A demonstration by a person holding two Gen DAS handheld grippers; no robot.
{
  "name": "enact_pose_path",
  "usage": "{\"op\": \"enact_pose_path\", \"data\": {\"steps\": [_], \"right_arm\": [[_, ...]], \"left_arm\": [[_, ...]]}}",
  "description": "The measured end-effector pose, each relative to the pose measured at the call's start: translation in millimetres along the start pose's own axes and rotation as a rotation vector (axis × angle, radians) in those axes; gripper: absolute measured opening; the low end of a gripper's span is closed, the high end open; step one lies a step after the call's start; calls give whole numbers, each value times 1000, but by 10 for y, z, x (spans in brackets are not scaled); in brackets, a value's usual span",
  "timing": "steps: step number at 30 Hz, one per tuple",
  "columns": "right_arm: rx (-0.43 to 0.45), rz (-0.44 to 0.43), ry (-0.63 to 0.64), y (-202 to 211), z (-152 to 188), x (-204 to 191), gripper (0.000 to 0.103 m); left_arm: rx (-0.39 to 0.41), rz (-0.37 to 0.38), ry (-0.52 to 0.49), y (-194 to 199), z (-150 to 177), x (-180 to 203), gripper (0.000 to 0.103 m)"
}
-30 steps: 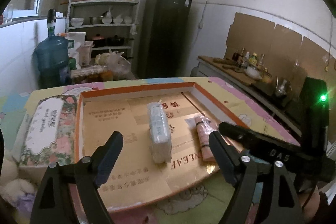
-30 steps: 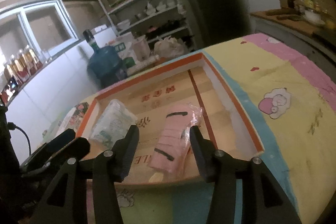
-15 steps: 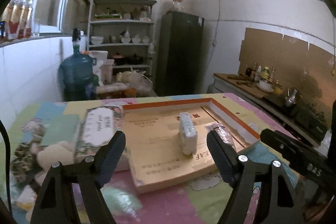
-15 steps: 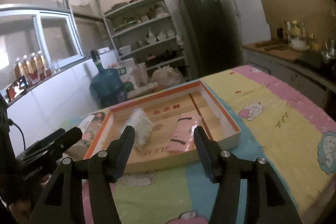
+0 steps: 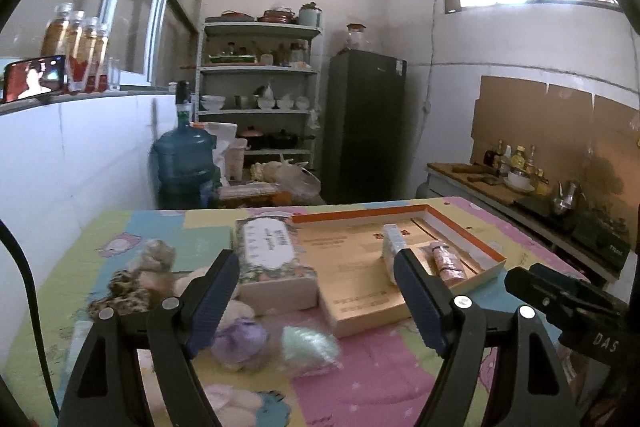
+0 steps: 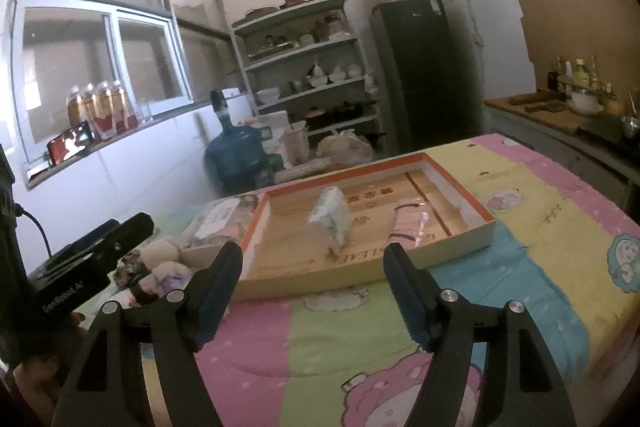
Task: Organize soft objects
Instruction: 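Move both open tools back toward the pile of soft items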
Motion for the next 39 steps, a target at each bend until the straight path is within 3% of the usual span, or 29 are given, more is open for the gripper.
{"op": "enact_pose_path", "data": {"steps": [15,27,34,39], "right_arm": [[-12,-82,111,23,111,-662,75],[-53,-165,206,-96,222,-1163,75],[-129,-292,310,-294,397,-1618,75],[-247,-394,403,-606,602,-1969,75]], "left_arm": [[66,-147,64,618,176,-902,80],[57,-201,116,787,434,-1367,80],[41,-208,155,846,621,-1619,80],[20,-212,186,823,729,-1803,80]]}}
Point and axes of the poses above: each gripper's, at about its wrist camera, not at the fingertips, and y roughly against the way its jaws point, x to its right, z to its underside, the point moved 7 cm from there along -y, roughly the way its jaws point, and after that the axes turned 10 degrees about -x, right-handed, at the moved point
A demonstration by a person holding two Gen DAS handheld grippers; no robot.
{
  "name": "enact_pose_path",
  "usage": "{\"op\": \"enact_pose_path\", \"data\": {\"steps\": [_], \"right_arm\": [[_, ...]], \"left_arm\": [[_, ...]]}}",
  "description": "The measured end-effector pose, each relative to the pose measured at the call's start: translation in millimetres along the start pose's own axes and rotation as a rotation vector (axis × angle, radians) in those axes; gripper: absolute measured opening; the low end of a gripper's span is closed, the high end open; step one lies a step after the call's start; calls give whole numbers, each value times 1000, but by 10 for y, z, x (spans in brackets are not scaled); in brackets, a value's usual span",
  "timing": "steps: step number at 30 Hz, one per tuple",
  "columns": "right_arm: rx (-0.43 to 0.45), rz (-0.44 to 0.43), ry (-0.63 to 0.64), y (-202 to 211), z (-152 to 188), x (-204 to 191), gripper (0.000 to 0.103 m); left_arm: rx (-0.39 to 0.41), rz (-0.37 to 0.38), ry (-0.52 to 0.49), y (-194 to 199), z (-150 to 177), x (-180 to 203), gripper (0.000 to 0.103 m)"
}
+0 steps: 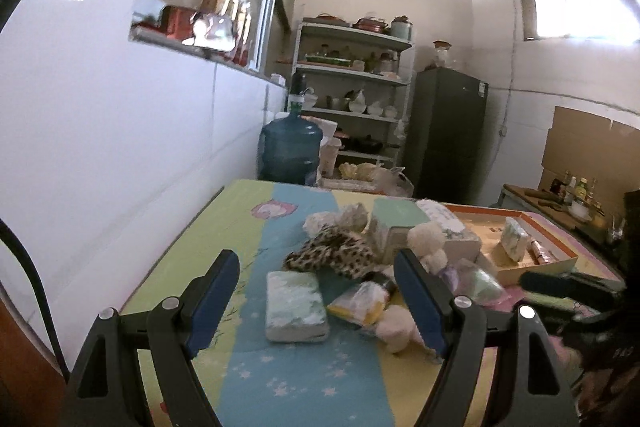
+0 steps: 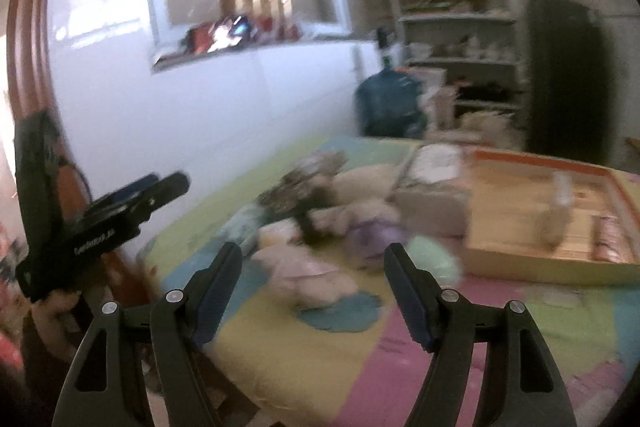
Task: Organize soft objects
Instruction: 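Move both open tools back toward the pile of soft items, then grasp the green-printed tissue pack with the left tool while the right tool grasps the teddy bear in pink dress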
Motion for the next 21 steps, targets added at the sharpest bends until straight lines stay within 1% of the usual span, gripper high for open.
{"op": "enact_pose_path", "data": {"steps": [6,10,16,21], "right_arm": [[-118,-28,92,-456,6,-168,75],[-172,1,144,-686,13,-205,75],[-228,49,201,-915,20,-195,75],[-246,79,241,-1002,49,-213,75]], "left_arm": [[-32,-6,37,-114,96,-220,80],[-45,-3,49,-162,152,-312,80],[-60,11,59,-244,201,-360,80],[-74,20,67,-306,232,-371,80]]}}
Point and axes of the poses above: each gripper's, at about its wrist camera, not at the fingertips, and y roughly against the way its jaws point, x to its right, z to its underside, the point moved 7 cm from there along -y, roughly the way its jaws point, and after that the axes turned 10 degrees about -x, right-handed, at the moved point
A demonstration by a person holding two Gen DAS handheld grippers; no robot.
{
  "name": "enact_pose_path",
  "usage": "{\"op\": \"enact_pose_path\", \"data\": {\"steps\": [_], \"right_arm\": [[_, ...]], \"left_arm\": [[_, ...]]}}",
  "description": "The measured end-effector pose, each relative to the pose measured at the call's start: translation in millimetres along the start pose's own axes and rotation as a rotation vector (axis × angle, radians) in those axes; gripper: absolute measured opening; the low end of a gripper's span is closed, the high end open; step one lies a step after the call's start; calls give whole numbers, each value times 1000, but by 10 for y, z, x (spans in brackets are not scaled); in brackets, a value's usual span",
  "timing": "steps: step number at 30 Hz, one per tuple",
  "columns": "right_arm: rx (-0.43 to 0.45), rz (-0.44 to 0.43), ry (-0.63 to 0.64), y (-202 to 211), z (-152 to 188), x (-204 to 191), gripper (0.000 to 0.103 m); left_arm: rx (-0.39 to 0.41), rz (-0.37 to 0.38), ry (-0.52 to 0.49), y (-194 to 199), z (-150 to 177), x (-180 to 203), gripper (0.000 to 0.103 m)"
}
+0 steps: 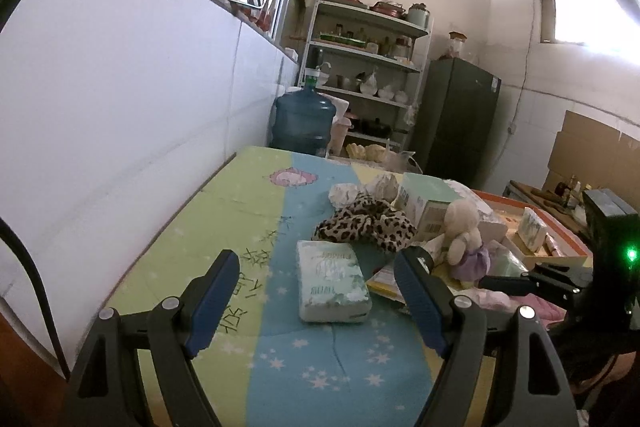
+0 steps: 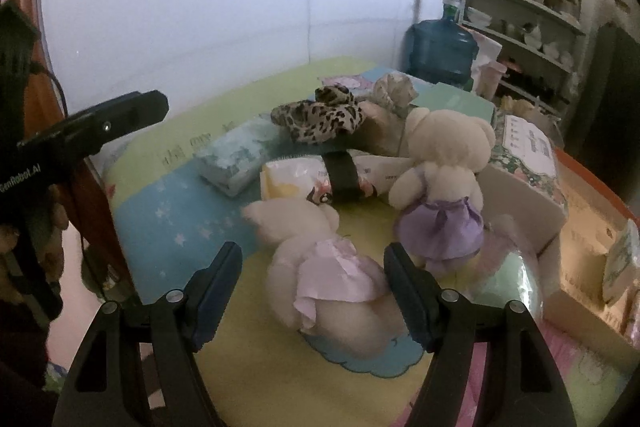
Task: Organize soft objects
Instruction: 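Grasp the green-printed tissue pack with the left tool while the right tool grasps the teddy bear in pink dress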
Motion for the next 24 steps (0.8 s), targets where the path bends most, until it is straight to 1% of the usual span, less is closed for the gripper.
{"op": "enact_pose_path", "data": {"steps": [1,3,5,6,12,16,20,24], "right_arm": [[-3,6,6,-20,-3,-3,74],[-17,26,22,-53,8,-14,69],[-34,58,38,-82,44,-35,58],[-43,76,44,-99,60,-30,55],[-51,88,37,-93,124,-6,47],[-33,56,-16,-6,157,58,44],[8,-23,-99,155,194,146,43],[64,-78,-154,366,227,188,43]], "left_arm": [[-1,1,1,-5,3,-2,80],[-2,3,2,-7,5,-4,80],[-2,4,3,-5,15,-6,80],[-2,4,3,-3,14,-6,80],[-14,11,-6,-32,43,47,80],[-19,13,-16,-39,60,85,80],[-35,22,-29,-87,70,114,80],[-64,21,-49,-204,77,151,80]]}}
Point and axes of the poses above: each gripper's, at about its wrist camera, not at the fingertips, and y roughly against the way its jaws point, x to its right, z to its underside, the point moved 7 cm from there along -y, roughly the way its jaws point, and after that the axes turned 10 degrees about -x, right-handed, at the moved point
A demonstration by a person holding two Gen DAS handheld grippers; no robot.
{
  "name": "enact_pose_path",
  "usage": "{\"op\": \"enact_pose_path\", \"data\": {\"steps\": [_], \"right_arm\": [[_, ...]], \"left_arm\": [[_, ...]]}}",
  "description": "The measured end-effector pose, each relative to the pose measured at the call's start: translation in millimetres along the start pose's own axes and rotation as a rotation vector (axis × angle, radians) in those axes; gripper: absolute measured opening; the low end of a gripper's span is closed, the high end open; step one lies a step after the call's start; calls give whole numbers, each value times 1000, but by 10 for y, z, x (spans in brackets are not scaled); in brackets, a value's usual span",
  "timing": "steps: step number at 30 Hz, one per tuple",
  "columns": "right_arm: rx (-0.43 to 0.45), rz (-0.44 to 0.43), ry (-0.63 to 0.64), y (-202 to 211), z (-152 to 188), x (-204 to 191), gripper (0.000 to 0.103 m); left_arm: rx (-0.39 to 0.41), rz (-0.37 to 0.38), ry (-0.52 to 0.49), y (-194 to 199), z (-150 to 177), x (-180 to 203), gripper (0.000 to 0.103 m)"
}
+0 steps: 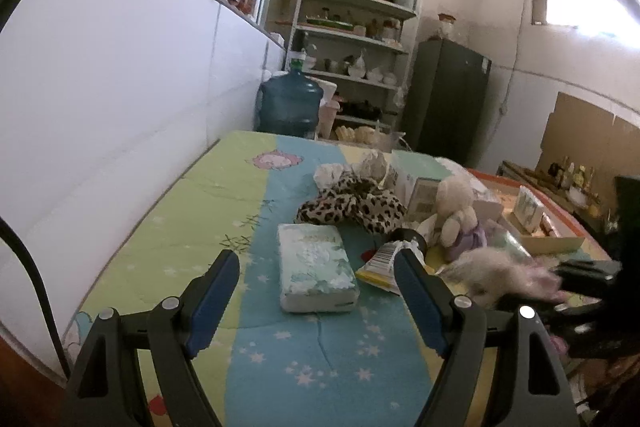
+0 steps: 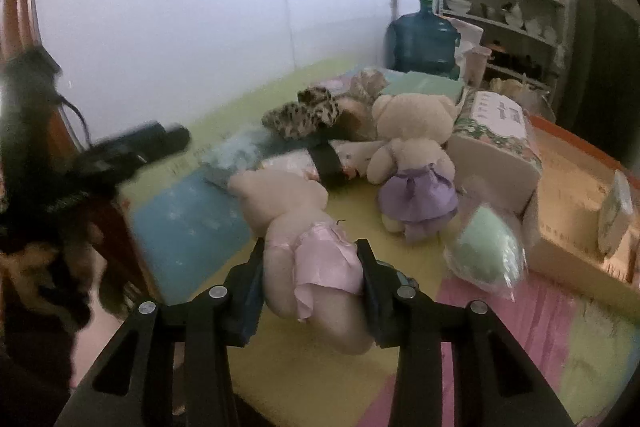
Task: Organize soft objects
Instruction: 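Grasp the green-printed tissue pack with the left tool while the right tool grasps the teddy bear in pink dress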
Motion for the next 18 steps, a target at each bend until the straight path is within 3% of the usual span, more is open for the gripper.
{"op": "enact_pose_path", "data": {"steps": [9,18], "right_arm": [[71,-18,-25,287,18,-66,43],[84,-33,-44,300,25,-67,43]], "left_arm": [[-73,-54,-35,-363,27,111,80],[-140,-90,28,-638,11,-14,80]]}}
Point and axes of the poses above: each gripper's, at about its wrist camera, not at the fingertips, and y roughly against the way its jaws point, x to its right, z to its underside, the point moved 7 cm from there along -y, roughly the way its jaws point, and after that the axes turned 10 degrees about -x, right-handed, at the moved point
